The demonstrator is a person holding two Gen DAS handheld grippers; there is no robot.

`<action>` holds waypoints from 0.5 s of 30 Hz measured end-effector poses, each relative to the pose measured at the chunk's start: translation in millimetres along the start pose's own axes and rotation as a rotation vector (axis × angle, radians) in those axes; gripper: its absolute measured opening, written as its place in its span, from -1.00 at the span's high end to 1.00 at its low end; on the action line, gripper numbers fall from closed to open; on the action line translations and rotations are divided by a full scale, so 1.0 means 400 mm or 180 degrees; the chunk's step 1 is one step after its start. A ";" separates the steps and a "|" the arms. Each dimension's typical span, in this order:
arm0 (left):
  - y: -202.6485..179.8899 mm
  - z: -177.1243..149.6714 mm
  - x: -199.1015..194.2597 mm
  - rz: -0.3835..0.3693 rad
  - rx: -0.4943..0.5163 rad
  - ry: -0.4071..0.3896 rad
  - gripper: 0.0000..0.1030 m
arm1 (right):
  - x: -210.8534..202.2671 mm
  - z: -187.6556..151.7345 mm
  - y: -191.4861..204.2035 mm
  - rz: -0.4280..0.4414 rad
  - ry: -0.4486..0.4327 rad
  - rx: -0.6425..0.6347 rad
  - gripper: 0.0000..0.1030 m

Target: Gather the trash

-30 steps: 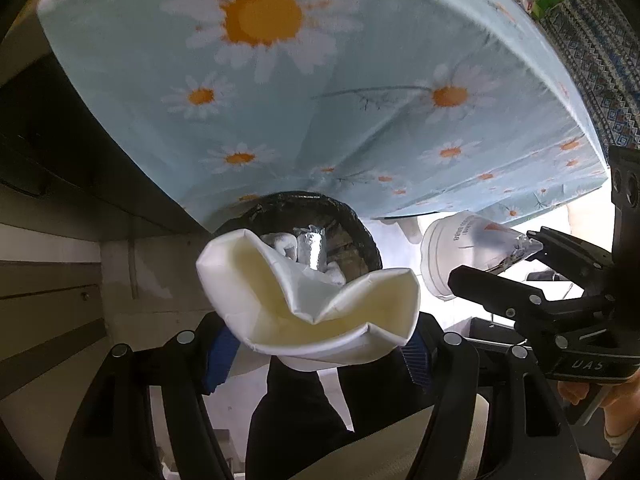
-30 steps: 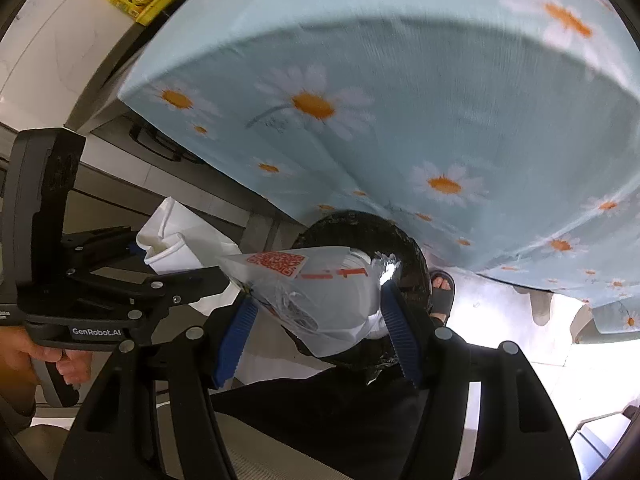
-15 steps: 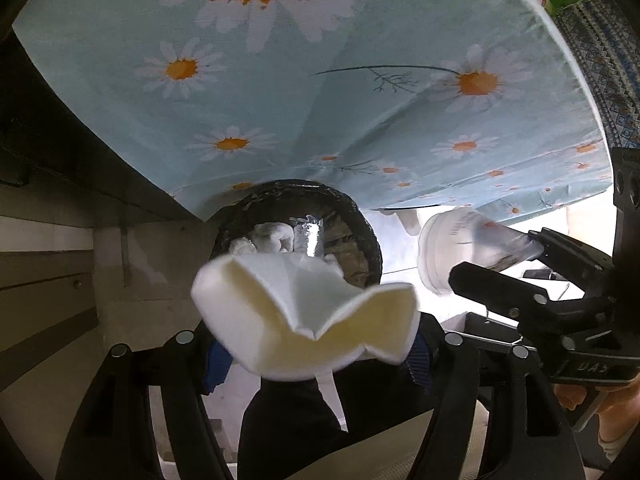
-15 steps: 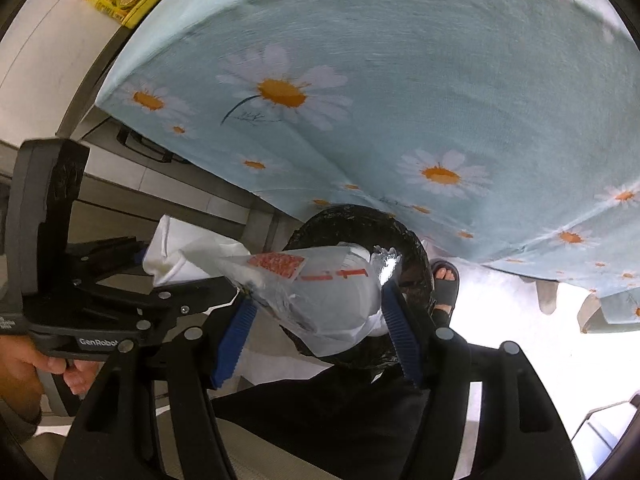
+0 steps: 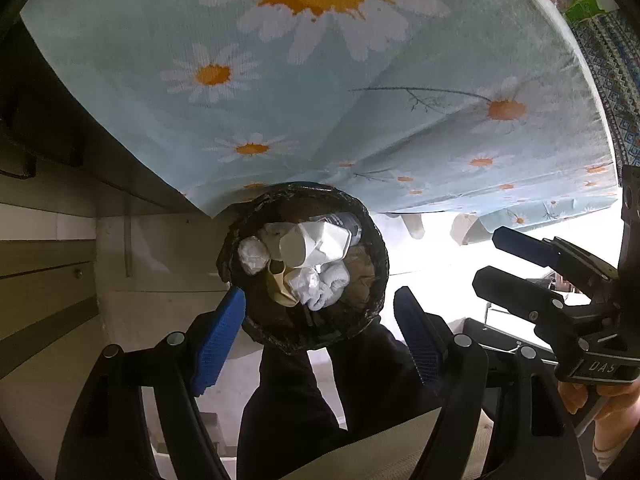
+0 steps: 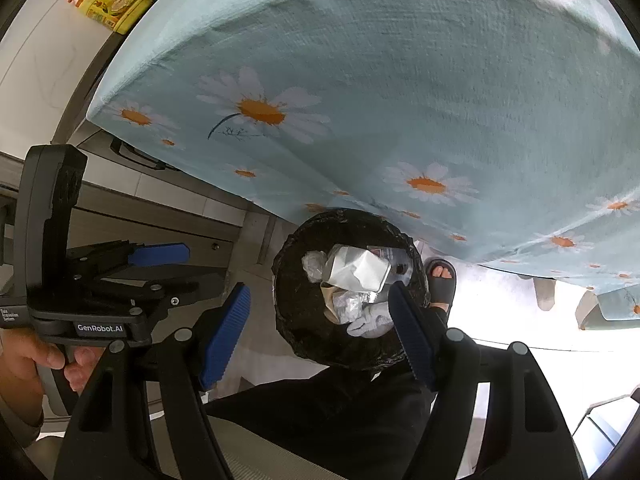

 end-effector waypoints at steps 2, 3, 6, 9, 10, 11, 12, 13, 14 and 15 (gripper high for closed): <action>-0.001 0.002 -0.011 0.0011 0.0016 -0.0021 -0.44 | -0.012 0.003 0.000 -0.0011 -0.0034 -0.0004 -0.38; 0.000 0.002 -0.017 0.0008 0.0018 -0.0030 -0.44 | -0.021 0.005 0.002 -0.0018 -0.0056 -0.0007 -0.38; -0.005 0.004 -0.046 0.0009 0.0044 -0.0086 -0.44 | -0.046 0.006 0.008 -0.0040 -0.0108 -0.0005 -0.38; -0.015 0.005 -0.079 0.0020 0.0082 -0.0147 -0.44 | -0.074 0.012 0.015 -0.0069 -0.0162 -0.0012 -0.38; -0.018 0.005 -0.087 0.0028 0.0097 -0.0164 -0.44 | -0.086 0.011 0.020 -0.0085 -0.0184 -0.0015 -0.42; -0.023 0.005 -0.100 0.0029 0.0116 -0.0192 -0.44 | -0.099 0.009 0.025 -0.0089 -0.0215 -0.0009 -0.45; -0.029 0.004 -0.117 0.0023 0.0143 -0.0233 -0.44 | -0.107 0.009 0.029 -0.0095 -0.0232 -0.0009 -0.47; -0.033 0.005 -0.128 0.0022 0.0164 -0.0256 -0.44 | -0.123 0.007 0.036 -0.0117 -0.0268 -0.0017 -0.47; -0.039 0.006 -0.141 0.0021 0.0190 -0.0282 -0.44 | -0.140 0.005 0.042 -0.0138 -0.0310 -0.0020 -0.47; -0.045 0.006 -0.159 0.0012 0.0227 -0.0319 -0.44 | -0.158 0.003 0.048 -0.0152 -0.0355 -0.0017 -0.47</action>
Point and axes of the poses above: each gripper's, at about its wrist camera, not at the fingertips, and x roughly the way its jaws point, y to its left, z to its top, the point moved 1 cm from there along x, roughly the way its jaws point, and after that the axes turned 10 degrees about -z, right-handed, at the moved point
